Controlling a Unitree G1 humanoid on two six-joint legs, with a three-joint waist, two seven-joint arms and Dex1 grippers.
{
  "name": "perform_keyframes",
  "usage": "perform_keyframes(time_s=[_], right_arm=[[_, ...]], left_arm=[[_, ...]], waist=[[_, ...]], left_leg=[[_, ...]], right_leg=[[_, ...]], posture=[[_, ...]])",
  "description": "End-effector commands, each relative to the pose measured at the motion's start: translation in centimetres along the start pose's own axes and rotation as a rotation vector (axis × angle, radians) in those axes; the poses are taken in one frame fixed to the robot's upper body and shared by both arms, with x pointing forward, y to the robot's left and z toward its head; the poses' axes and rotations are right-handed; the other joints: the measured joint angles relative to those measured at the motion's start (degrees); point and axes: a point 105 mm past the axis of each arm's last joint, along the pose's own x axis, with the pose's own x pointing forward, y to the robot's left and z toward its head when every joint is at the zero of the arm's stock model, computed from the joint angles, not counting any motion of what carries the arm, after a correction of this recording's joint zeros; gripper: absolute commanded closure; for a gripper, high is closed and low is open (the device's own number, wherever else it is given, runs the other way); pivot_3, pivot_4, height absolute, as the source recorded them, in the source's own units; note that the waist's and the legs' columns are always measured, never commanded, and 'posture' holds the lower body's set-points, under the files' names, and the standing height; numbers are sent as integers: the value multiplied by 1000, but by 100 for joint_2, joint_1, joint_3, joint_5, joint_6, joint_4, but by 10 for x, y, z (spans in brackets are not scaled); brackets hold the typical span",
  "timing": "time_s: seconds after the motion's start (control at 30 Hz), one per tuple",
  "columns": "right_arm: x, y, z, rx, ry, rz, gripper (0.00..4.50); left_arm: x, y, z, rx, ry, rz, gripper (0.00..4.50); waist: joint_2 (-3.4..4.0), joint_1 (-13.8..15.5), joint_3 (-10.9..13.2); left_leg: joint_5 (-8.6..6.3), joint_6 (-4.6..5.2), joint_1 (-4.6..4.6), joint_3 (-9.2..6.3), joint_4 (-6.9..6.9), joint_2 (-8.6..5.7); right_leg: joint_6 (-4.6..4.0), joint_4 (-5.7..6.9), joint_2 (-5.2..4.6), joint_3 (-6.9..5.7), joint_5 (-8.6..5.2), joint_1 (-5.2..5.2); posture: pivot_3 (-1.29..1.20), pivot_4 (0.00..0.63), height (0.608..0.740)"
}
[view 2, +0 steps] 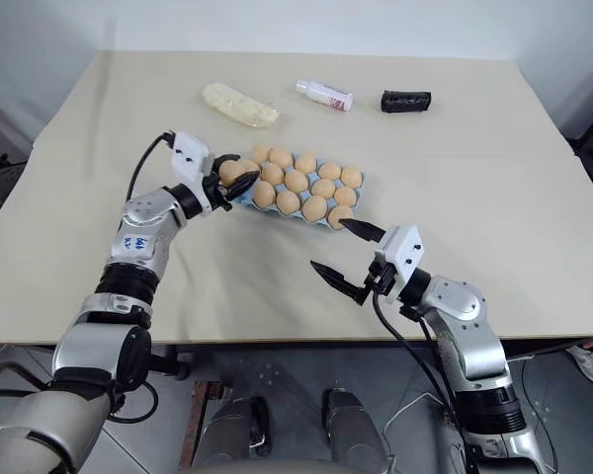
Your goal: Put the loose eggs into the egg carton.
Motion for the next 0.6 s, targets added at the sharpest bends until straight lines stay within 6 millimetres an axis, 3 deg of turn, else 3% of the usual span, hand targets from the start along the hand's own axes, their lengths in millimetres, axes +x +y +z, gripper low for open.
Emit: perform_keyframes(time_s=[0.03,0.2,0.33,0.5,0.6], right_arm=[[-6,-2,14,-49,-32,-31,0],[-11,0,14,-46,-28,-57,0],[-11,3,15,-44,-28,-58,0],[-16,-2,12,-42,-5,-52,0],[-21,-6,7,-35,21,-45,0]], left_arm=[[3,7,15,39,-39,14,1511],[1,13,9,7,-40,50,30],[-12,17,14,42,-92,26,9],[-68,41,11,153,-89,20,9],[-110,38,-3,214,-21,-51,9]], waist=[[-1,8,0],[-1,29,0],[0,33,0],[0,-92,0],[0,-115,0]], left_leg=[[4,-7,-1,0,0,0],[-2,4,-2,4,7,-4],[-4,9,-3,5,8,-5],[-1,-5,0,6,-2,8],[5,-19,0,10,-3,10]], right_leg=[[0,1,1,0,-1,-1],[4,2,-6,3,0,-1],[5,3,-6,4,1,-1],[-5,12,3,3,-5,-6],[-14,34,3,7,-13,-20]], posture=[[0,150,740],[0,150,740],[0,150,740],[0,150,740],[0,150,740]])
